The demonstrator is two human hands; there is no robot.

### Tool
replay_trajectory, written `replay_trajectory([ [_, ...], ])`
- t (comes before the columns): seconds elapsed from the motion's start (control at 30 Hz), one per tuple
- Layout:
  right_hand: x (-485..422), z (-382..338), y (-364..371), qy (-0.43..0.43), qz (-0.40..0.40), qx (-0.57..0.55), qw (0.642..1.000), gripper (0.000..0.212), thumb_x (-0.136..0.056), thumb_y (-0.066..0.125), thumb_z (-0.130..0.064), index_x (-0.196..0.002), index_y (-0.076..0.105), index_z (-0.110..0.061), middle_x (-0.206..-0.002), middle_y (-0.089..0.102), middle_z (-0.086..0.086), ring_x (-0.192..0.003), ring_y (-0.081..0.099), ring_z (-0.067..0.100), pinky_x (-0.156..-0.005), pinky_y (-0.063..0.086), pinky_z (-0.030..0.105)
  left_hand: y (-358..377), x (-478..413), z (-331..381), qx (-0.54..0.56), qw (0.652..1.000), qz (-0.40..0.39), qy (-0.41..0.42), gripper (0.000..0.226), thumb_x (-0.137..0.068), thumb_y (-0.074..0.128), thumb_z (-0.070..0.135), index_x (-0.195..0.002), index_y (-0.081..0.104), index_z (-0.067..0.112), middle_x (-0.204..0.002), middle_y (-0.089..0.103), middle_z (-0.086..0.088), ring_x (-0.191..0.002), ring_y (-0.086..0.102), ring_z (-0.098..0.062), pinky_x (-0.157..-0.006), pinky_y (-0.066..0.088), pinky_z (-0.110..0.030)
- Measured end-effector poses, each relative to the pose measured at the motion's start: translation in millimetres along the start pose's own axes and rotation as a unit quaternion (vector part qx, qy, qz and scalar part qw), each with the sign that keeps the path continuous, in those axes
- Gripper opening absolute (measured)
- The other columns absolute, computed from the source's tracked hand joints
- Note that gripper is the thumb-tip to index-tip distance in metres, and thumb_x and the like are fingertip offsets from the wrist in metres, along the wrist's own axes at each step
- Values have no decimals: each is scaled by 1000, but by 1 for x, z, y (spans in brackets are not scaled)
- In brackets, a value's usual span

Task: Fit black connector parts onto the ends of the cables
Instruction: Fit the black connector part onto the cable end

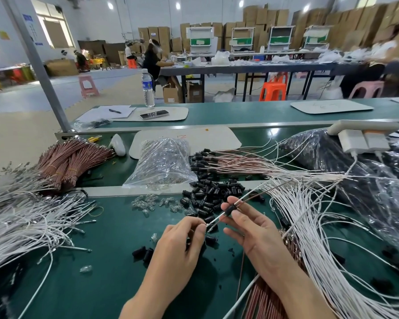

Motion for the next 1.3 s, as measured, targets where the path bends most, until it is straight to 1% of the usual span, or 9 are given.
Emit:
replay_trajectory([
  [0.1,-1,1,1,-4,12,3,1000,31,-81,70,-16,-111,78,-19,-118,73,14,-95,73,21,-71,59,26,0,1,1,2,1000,-10,3,19,-99,31,63,-99,47,53,-95,60,26,-96,51,-3,-79,37,-14],
  [0.3,-1,3,2,-15,31,25,999,31,-76,74,-20,-107,79,-21,-111,76,13,-91,74,21,-70,59,24,1,2,4,7,1000,-24,-4,24,-99,27,63,-93,45,49,-90,60,20,-92,51,-5,-80,41,-24],
  [0.53,-1,4,5,-21,42,42,998,28,-75,74,-21,-103,80,-22,-105,76,12,-87,74,20,-71,59,24,4,2,8,13,999,-39,-12,31,-98,20,62,-89,43,44,-92,59,19,-89,51,-6,-81,40,-25],
  [0.83,0,6,8,-7,37,15,999,25,-76,75,-17,-100,80,-18,-103,76,13,-85,74,21,-69,60,26,5,2,9,17,999,-26,-26,39,-96,16,62,-88,45,37,-90,59,18,-87,51,-6,-78,42,-27],
  [0.9,-1,6,8,3,29,1,1000,26,-76,74,-17,-102,80,-18,-104,76,13,-86,74,21,-69,60,26,4,2,9,13,999,-21,-26,40,-95,16,62,-88,46,36,-90,58,20,-88,52,-6,-77,42,-26],
  [1.0,0,7,8,23,9,-35,999,28,-80,71,-15,-107,78,-13,-107,74,15,-86,74,23,-69,60,27,4,3,8,16,999,-10,-29,39,-95,18,63,-87,45,36,-90,59,21,-88,52,-6,-76,42,-24],
  [1.13,0,8,8,36,-4,-49,998,29,-84,67,-14,-112,76,-11,-110,73,19,-86,73,24,-69,61,28,5,3,7,21,999,-8,-35,28,-100,27,54,-85,44,38,-81,61,14,-86,53,-7,-75,42,-25],
  [1.2,1,9,9,38,-10,-44,998,32,-84,68,-15,-115,75,-11,-110,73,20,-86,73,24,-70,61,28,5,3,7,19,999,-9,-33,27,-100,27,53,-84,44,38,-81,60,13,-85,52,-7,-73,41,-23],
  [1.3,2,13,13,29,-22,3,999,40,-82,71,-12,-122,68,-10,-105,74,19,-87,73,24,-74,60,28,5,4,8,9,1000,-16,-25,23,-100,27,52,-84,40,41,-87,58,17,-85,50,-7,-70,37,-19],
])
Point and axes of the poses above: each hand's wrist, its own x-axis away from the middle knuckle, its own y-axis out of the palm, z = x × y, the point moved 1 cm from there along -x, towards the middle knuckle
